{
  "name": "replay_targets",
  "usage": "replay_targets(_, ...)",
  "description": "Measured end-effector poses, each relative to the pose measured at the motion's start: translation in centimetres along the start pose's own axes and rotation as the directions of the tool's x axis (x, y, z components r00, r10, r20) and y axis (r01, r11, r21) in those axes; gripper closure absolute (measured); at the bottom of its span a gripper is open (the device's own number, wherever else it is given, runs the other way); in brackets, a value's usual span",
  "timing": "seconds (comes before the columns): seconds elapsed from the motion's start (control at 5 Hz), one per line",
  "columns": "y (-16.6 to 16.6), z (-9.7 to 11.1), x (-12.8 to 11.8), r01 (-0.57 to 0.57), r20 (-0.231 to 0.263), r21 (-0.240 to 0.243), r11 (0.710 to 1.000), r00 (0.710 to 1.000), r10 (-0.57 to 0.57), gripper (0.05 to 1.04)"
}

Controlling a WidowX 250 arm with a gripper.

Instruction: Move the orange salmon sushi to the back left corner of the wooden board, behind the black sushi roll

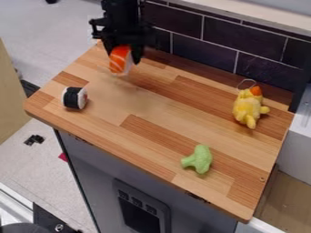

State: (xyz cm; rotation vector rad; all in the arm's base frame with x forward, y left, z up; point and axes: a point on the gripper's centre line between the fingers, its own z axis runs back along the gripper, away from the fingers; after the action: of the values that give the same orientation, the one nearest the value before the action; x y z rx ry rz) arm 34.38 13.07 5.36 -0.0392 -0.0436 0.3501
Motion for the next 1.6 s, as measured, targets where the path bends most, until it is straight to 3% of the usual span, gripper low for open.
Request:
replay_targets(0.2, 1.6, -0.4, 1.9, -0.050, 0.001, 0.010, 0.999, 0.999, 0.050, 0.522)
replay_targets(0.6, 4.1, -3.4, 3.5, -0.084, 0.012, 0.064, 0.994, 0.996, 0.083, 0.522)
replay_targets(0.8, 4.4, -3.9, 3.9, -0.071, 0.039, 0.080, 0.994, 0.997, 0.068, 0.446)
replay_targets(1.0, 4.5, -4.3, 3.7, -0.051, 0.037, 0.092, 0.994, 0.998, 0.048, 0.162)
replay_targets(1.2, 4.5, -4.7, 3.3, -0.046, 0.030, 0.089, 0.995, 0.999, 0.043, 0.083)
replay_targets(1.4, 4.0, -4.7, 2.9, -0.041, 0.008, 0.082, 0.996, 0.999, 0.040, 0.083)
replay_targets(1.6, 3.1, -3.3, 2.0, -0.037, -0.024, 0.040, 0.999, 0.999, 0.038, 0.083)
